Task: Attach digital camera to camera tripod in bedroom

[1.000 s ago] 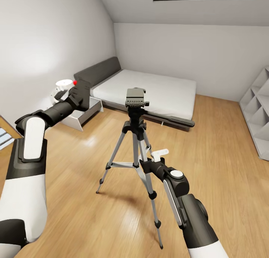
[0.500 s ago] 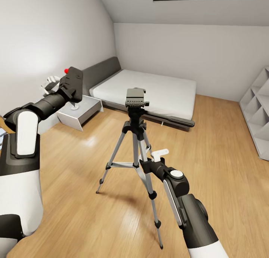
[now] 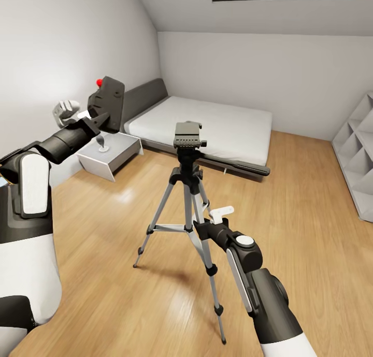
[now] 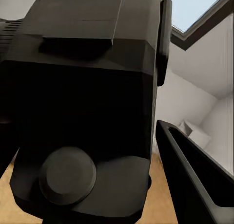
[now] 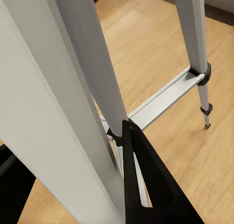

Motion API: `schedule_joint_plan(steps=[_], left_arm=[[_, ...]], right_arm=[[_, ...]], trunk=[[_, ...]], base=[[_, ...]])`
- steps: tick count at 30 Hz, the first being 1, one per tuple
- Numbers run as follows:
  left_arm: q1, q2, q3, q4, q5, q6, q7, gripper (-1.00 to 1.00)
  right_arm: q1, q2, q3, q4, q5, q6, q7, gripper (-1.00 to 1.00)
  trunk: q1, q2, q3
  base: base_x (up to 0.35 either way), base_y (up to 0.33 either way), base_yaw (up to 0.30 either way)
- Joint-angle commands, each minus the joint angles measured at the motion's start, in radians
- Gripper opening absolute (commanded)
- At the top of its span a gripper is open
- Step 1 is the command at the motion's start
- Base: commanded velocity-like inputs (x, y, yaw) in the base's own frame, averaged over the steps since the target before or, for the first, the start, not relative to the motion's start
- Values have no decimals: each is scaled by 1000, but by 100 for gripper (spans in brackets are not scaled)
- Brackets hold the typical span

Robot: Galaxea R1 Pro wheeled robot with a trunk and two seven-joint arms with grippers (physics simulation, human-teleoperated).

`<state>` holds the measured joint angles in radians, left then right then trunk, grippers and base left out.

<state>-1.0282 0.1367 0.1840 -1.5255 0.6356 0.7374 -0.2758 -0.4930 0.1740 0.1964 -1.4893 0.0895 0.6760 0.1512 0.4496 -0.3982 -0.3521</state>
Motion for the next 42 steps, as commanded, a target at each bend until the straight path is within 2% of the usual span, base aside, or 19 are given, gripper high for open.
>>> schedule_joint_plan(steps=[1, 2, 4, 5, 8, 16, 18, 20, 24, 25, 27, 28, 30, 32, 36, 37, 38, 39, 42], left_arm=[[-1, 0, -2, 0, 21, 5, -20, -100], [-1, 1, -3, 0, 32, 4, -31, -100], [-1, 3, -9, 1, 62, 2, -109, -100], [-1, 3, -10, 3, 68, 0, -153, -100], [-1, 5, -10, 7, 75, -24, -224, -100], [-8, 30, -15, 6, 78, -24, -287, -100], [-26, 34, -22, 8, 70, -14, -322, -100], [-57, 42, -45, 14, 46, 4, -367, -100], [-146, 69, -116, 33, -47, 62, -466, -100], [-177, 75, -136, 45, -81, 77, -503, -100], [-204, 79, -150, 60, -113, 86, -544, -100], [-226, 81, -159, 77, -143, 92, -587, -100], [-265, 84, -168, 124, -197, 97, -673, -100], [-301, 85, -172, 164, -236, 98, -733, -100], [-362, 87, -179, 210, -326, 100, -819, -100], [-387, 87, -181, 219, -369, 100, -852, -100], [-399, 88, -182, 223, -390, 100, -869, -100], [-425, 88, -183, 228, -431, 100, -904, -100], [-472, 89, -187, 236, -512, 97, -974, -100]], right_arm=[[-1, 0, 0, -2, 6, 5, 7, -100], [-1, 0, 0, -2, 6, 5, 7, -100], [-1, 0, -1, -2, 6, 5, 7, -100], [-1, 0, -1, -2, 6, 5, 7, -100], [-1, 0, -1, -2, 6, 5, 7, -100], [-1, 0, 1, -2, 6, 5, 7, -100], [-1, 0, 0, -2, 6, 5, 7, -100], [-1, 0, -1, -2, 7, 5, 8, -100], [-1, 0, -1, -2, 7, 5, 8, -100], [-1, 0, -2, -2, 7, 5, 8, -100], [-1, 0, -1, -2, 6, 5, 8, -100], [-1, 0, -1, -2, 7, 5, 8, -100], [-1, 0, -1, -2, 6, 5, 8, -100], [-1, 0, 0, -2, 6, 5, 8, -100], [-1, 0, 0, -2, 6, 6, 8, -100], [-1, 0, -1, -2, 6, 6, 8, -100], [-1, 0, 0, -2, 6, 6, 8, -100], [-1, 0, 0, -2, 6, 6, 8, -100], [-1, 0, 1, -2, 7, 6, 8, -100]], trunk=[[1, -2, -2], [1, -2, -2], [1, -2, -2], [1, -2, -2], [1, -2, -2], [1, -2, -2], [1, -2, -2], [1, -2, -2], [1, -2, -2], [1, -2, -2], [1, -2, -2], [1, -2, -2], [1, -2, -2], [1, -2, -2], [1, -2, -2], [1, -2, -2], [1, -2, -2], [1, -2, -2], [1, -2, -2]], base=[[0, 0, 0], [0, 0, 0], [0, 0, 0], [0, 0, 0], [0, 0, 0], [0, 0, 0], [0, 0, 0], [0, 0, 0], [0, 0, 0], [0, 0, 0], [0, 0, 0], [0, 0, 0], [0, 0, 0], [0, 0, 0], [0, 0, 0], [0, 0, 0], [0, 0, 0], [0, 0, 0], [0, 0, 0]])
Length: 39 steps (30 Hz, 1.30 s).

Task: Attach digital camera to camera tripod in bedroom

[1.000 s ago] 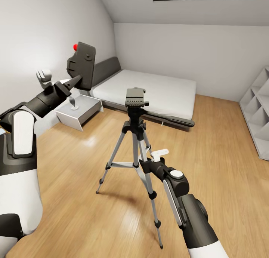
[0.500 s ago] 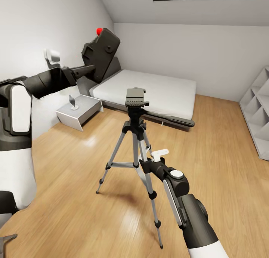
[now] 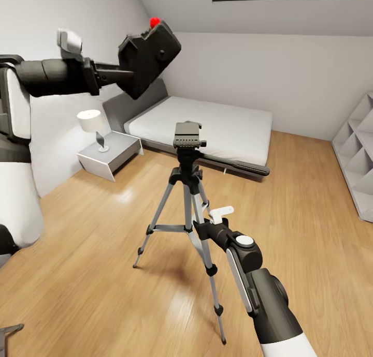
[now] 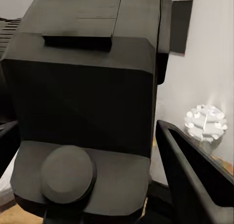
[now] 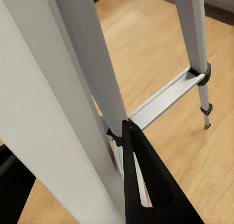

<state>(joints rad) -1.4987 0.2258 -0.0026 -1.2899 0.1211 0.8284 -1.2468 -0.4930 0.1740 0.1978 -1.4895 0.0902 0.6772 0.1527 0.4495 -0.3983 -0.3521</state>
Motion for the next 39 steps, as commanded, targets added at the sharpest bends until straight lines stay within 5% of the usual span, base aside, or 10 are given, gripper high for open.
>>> schedule_joint_plan(steps=[1, 2, 3, 7, 12, 16, 28, 33, 35, 39], left_arm=[[-19, 1, -5, 4, -38, 5, -33, -100], [-35, 1, -13, 11, -77, 4, -59, -100], [-79, 11, -63, 46, -178, -5, -121, -100], [-112, 18, -95, 58, -212, -65, -142, -100], [-150, 20, -111, 57, -313, -130, -214, -100], [-181, 12, -130, 57, -355, -141, -231, -100], [-247, -4, -175, 72, -393, -164, -240, -100], [-251, -54, -203, 81, -457, -173, -240, -100], [-273, -85, -255, 92, -499, -173, -240, -100], [-288, -110, -298, 114, -512, -173, -240, -100]], right_arm=[[-1, 1, -1, -2, 6, 5, 7, -100], [-1, 1, -2, -2, 6, 5, 7, -100], [-1, 1, -2, -2, 6, 5, 7, -100], [-1, 1, -3, -2, 5, 5, 7, -100], [-1, 1, -3, -2, 6, 5, 7, -100], [-1, 1, -3, -2, 6, 5, 7, -100], [-1, 1, -4, -1, 6, 5, 7, -100], [-1, 1, -4, -1, 6, 5, 7, -100], [-1, 1, -4, -1, 5, 6, 7, -100], [-1, 1, -4, -1, 6, 14, 7, -100]], trunk=[[1, -2, -2], [1, -2, -2], [1, -2, -2], [1, -2, -2], [1, -2, -2], [1, -2, -2], [1, -2, -2], [1, -2, -2], [1, -2, -2], [1, -2, -2]], base=[[0, 0, 0], [0, 0, 0], [0, 0, 0], [0, 0, 0], [0, 0, 0], [0, 0, 0], [0, 0, 0], [0, 0, 0], [0, 0, 0], [0, 0, 0]])
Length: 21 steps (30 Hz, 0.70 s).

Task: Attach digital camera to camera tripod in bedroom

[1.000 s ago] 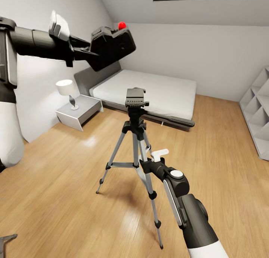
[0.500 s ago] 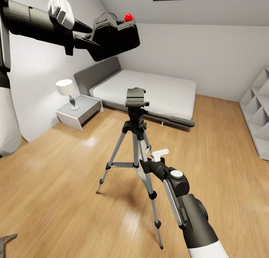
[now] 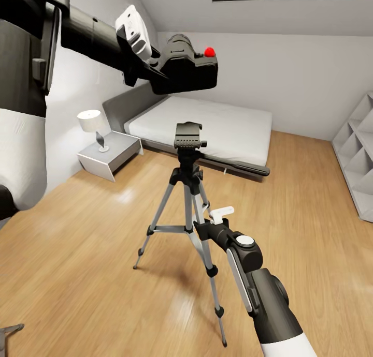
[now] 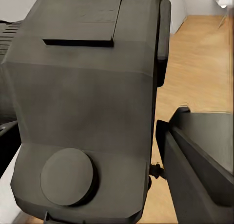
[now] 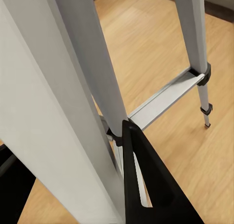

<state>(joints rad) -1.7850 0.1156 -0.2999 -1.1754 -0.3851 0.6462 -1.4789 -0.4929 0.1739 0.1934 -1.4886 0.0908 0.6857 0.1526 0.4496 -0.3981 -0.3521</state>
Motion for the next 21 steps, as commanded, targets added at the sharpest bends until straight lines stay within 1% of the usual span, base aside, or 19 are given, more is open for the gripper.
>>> schedule_joint_plan(steps=[1, 4, 8, 14, 18, 21], left_arm=[[-2, -4, -5, 2, -7, 9, -7, -100], [-5, -24, -15, 8, -12, 8, -7, -100], [-6, -30, -19, 1, -15, 6, -6, -100], [-7, -30, -22, -9, -14, 6, 4, -100], [-7, -29, -27, -35, -13, 7, 32, -100], [-7, -27, -55, -61, -12, 8, 65, -100]], right_arm=[[-1, 1, 0, -2, 5, 6, 7, -100], [-1, 1, 0, -2, 6, 7, 7, -100], [-1, 1, 0, -2, 6, 8, 7, -100], [-1, 1, 0, -2, 6, 8, 7, -100], [-1, 1, 0, -2, 6, 8, 7, -100], [-1, 1, 0, -2, 6, 8, 7, -100]], trunk=[[0, -2, -2], [0, -2, -2], [0, -2, -2], [0, -2, -2], [0, -2, -2], [0, -2, -2]], base=[[0, 0, 0], [0, 0, 0], [0, 0, 0], [0, 0, 0], [0, 0, 0], [0, 0, 0]])
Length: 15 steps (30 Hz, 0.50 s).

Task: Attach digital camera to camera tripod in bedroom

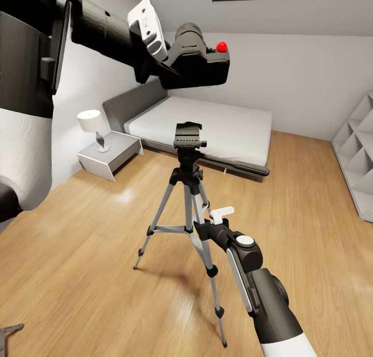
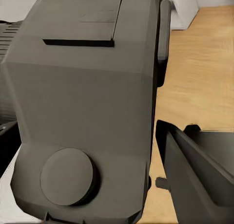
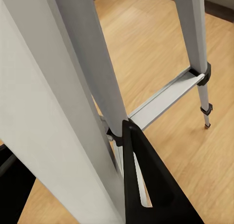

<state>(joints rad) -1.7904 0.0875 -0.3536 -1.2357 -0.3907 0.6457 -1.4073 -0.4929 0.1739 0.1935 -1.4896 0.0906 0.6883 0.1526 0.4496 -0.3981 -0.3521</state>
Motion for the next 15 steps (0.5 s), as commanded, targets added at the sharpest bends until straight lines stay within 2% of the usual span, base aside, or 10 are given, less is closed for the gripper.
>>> schedule_joint_plan(steps=[1, 2, 5, 10, 15], left_arm=[[-1, 1, -13, -6, -5, 9, 0, -100], [-1, 3, -39, -15, -2, 11, 11, -100], [-1, 6, -78, -26, 2, 15, 25, -100], [-1, 12, -100, -32, 14, 20, 41, -100], [16, 35, -122, -29, 47, 46, 34, -100]], right_arm=[[-1, 1, 0, -1, 6, 5, 7, -100], [-1, 1, 0, -1, 6, 5, 7, -100], [-1, 1, 0, -1, 6, 5, 7, -100], [-1, 1, 0, 0, 6, 5, 7, -100], [0, -8, 7, -2, 11, 5, 9, -100]], trunk=[[1, -2, -2], [1, -2, -2], [1, -2, -2], [1, -2, -2], [1, -2, -2]], base=[[0, 0, 0], [0, 0, 0], [0, 0, 0], [0, 0, 0], [0, 0, 0]])
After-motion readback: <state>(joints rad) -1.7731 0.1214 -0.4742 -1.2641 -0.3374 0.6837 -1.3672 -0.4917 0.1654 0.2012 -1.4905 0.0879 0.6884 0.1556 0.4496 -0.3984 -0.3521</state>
